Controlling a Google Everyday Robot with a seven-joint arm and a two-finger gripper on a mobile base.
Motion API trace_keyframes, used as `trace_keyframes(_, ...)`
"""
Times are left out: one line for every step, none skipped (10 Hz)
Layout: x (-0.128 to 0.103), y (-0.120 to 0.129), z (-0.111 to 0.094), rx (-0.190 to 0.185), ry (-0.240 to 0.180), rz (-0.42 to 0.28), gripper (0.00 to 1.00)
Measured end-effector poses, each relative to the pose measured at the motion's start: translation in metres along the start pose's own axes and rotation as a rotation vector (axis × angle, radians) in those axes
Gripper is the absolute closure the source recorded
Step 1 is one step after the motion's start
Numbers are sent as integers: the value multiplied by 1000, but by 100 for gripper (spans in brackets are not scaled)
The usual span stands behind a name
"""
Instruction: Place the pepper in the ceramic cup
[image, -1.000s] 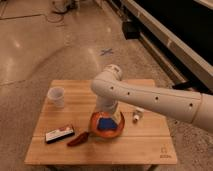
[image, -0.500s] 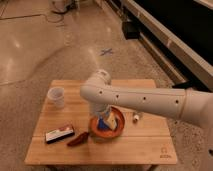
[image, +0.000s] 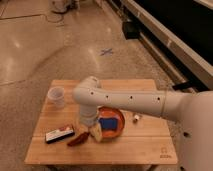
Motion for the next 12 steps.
trace_keyframes(5, -7, 1, 32, -2, 23, 23)
trace_keyframes(14, -15, 3, 85, 12, 49, 23)
trace_keyframes(20, -17, 5, 114, 27, 62, 23)
trace_keyframes(24, -16, 9, 132, 43, 70, 23)
trace_keyframes(25, -12, 15, 139, 56, 77, 23)
trace_keyframes(23, -7, 22, 140, 73, 86, 23)
trace_keyframes(23, -5, 26, 143, 89, 90, 23)
trace_keyframes(20, -4, 32, 142, 102, 97, 23)
trace_keyframes(16, -4, 38, 139, 106, 101, 23)
trace_keyframes(11, -5, 45, 135, 104, 103, 23)
trace_keyframes(6, -8, 52, 132, 100, 106, 23)
trace_keyframes(2, -10, 60, 125, 92, 108, 23)
